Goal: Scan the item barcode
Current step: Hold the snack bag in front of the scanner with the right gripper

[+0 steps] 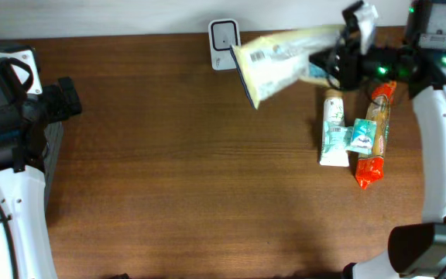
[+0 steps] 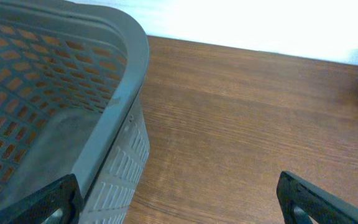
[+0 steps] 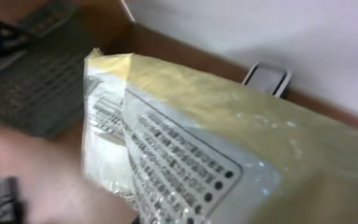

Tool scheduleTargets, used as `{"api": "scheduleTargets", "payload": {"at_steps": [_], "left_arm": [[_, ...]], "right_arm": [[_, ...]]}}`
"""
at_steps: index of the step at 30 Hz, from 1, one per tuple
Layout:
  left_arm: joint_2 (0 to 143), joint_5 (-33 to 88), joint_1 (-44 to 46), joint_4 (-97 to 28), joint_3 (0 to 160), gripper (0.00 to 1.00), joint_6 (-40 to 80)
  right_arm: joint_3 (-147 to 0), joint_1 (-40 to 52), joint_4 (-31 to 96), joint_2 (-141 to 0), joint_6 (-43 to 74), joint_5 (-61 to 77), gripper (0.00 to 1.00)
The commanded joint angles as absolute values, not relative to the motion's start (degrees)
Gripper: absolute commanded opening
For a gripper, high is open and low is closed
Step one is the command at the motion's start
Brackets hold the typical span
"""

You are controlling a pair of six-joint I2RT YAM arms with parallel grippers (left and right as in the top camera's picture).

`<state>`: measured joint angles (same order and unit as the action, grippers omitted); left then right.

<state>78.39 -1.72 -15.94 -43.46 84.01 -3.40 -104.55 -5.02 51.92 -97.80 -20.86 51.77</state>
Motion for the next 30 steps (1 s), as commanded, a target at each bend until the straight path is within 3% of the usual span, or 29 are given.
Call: {"api": "scheduleTargets", "payload": {"at_steps": [1,3,7,13,21,30], "left_arm": [[77.6,-1.3,-16.0,-43.4,84.5,0.99,-2.8],[77.6,-1.3,-16.0,-43.4,84.5,0.99,-2.8],[77.6,-1.3,-16.0,-43.4,84.5,0.99,-2.8],[77.6,-1.3,-16.0,-43.5,84.5,0.99,-2.8],[77.6,-1.3,-16.0,-43.8,84.5,0.99,-2.8],[77.6,-1.3,-16.0,-44.7,84.5,0.99,-2.8]], "right_arm": [[-104.9,3.1,45.1,-98.1,-13.0,26.5,0.04],[-104.9,8.4,39.5,-99.7,-13.8,12.5,0.04],[-104.9,15.7,26.8,-104.9,-26.1,-7.0,0.04],[-104.9,21.1,4.1,-116.2,-46.2,-27.0,0.04],[-104.9,26.8,-15.7,-129.9,-73.7,-36.7,0.04],[-104.9,27.7,-26.0,-132.9,-78.1,-39.9,0.04]]}}
